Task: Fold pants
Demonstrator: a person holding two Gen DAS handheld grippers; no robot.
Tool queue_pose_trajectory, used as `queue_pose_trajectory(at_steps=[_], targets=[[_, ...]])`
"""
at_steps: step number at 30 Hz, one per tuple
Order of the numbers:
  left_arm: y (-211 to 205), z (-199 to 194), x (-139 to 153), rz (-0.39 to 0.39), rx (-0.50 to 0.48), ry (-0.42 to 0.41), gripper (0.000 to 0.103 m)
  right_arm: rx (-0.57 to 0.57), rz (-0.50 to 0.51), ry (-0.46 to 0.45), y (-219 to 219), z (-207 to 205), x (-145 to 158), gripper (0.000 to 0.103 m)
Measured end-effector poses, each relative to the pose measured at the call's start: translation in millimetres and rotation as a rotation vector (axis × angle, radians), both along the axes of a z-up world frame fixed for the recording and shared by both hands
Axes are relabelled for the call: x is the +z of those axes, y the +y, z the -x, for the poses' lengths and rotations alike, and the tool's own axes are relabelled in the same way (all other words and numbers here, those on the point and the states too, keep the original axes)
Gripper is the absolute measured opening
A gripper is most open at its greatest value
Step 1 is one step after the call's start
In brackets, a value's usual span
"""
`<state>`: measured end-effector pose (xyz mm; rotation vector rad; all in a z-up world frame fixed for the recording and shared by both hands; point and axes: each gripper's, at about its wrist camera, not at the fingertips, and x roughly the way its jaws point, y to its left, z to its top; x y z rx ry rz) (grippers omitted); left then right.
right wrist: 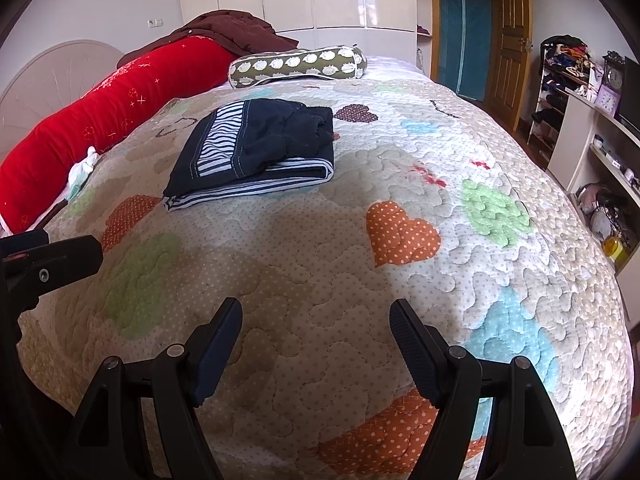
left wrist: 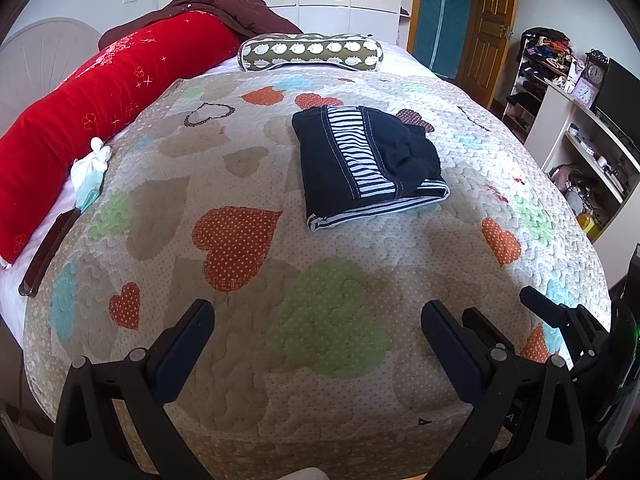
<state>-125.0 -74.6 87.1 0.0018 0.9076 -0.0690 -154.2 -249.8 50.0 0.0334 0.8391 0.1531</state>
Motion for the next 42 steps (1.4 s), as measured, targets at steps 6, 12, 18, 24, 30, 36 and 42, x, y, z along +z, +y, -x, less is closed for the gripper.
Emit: queue_pose_trajectory(at_steps=[6, 12, 18, 24, 30, 36, 42], targets=[[0.8, -2.3, -6.3, 0.001, 0.001, 0.02, 0.103, 0.002, -0.001, 0.011, 0.7, -1.5, -2.7, 0.081], [6.4, -12.6, -33.4, -0.012, 0.031, 0.088, 0.103, -0.019, -0.003, 0.027, -3.1, -3.7, -6.5, 0.081], [17.2, -23.2, -60.2, -0.015, 0.066, 0.169, 0.103, -0.019, 0.008, 0.038, -1.5, -5.1, -10.4, 0.083], [21.0, -25.0, -70.5, 0.007, 0.071, 0.192, 0.103, -0.016, 0.016, 0.051, 1.6, -9.7, -16.2, 0.086], [19.5, -24.3, -74.2, 0.003, 0.078, 0.189, 0.103, -0.012, 0.023, 0.047, 4.1, -10.0, -19.0, 0.09], [18.7, -23.8, -75.1, -0.002, 0.091, 0.186, 0.103, -0.012, 0.04, 0.04, 8.0, -10.2, -22.3, 0.093], [19.5, -23.3, -75.4, -0.005, 0.09, 0.182, 0.103, -0.014, 0.052, 0.034, 10.2, -9.0, -23.6, 0.094]])
